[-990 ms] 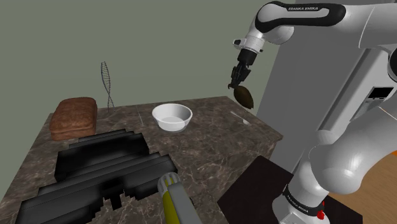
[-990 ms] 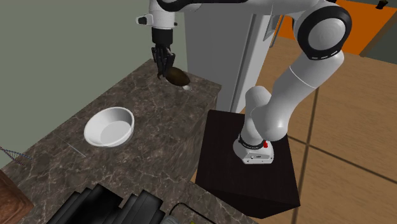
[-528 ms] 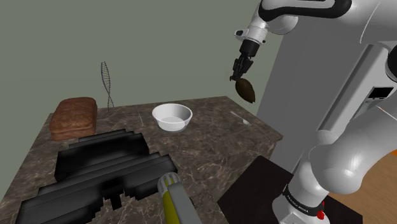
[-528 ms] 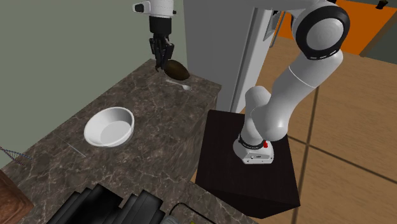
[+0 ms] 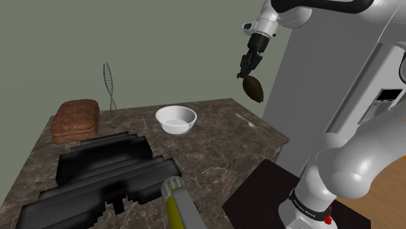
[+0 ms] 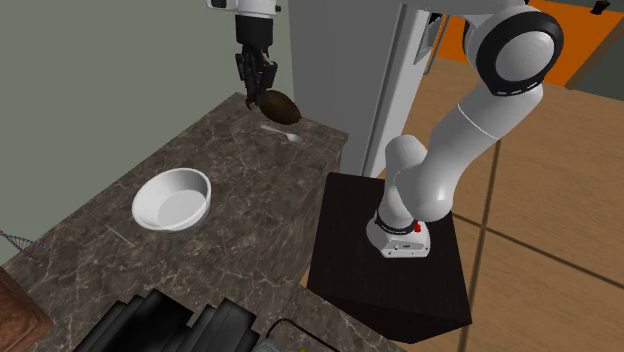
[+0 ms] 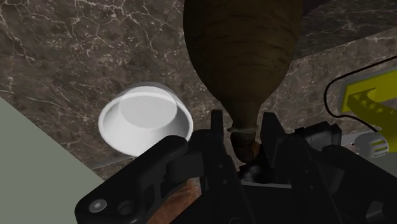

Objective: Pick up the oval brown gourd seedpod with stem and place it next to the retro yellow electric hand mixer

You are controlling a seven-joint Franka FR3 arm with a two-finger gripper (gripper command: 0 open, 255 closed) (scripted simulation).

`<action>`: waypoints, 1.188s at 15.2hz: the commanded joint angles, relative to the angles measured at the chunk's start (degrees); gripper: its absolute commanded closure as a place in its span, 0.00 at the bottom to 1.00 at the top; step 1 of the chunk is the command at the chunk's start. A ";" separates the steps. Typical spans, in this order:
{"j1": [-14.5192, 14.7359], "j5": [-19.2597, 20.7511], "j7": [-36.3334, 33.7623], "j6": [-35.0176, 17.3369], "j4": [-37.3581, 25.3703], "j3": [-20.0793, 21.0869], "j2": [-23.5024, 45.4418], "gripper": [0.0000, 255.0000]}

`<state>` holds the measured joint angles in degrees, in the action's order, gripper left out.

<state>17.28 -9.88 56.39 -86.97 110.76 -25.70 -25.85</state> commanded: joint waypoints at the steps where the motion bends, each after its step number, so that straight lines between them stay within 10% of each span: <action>1: -0.04 0.15 -2.68 -0.62 2.94 2.44 -3.08 1.00; 18: 1.96 -7.92 -25.06 -3.50 20.62 24.22 -23.69 1.00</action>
<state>18.98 -17.02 32.77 -90.59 130.94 -2.77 -48.54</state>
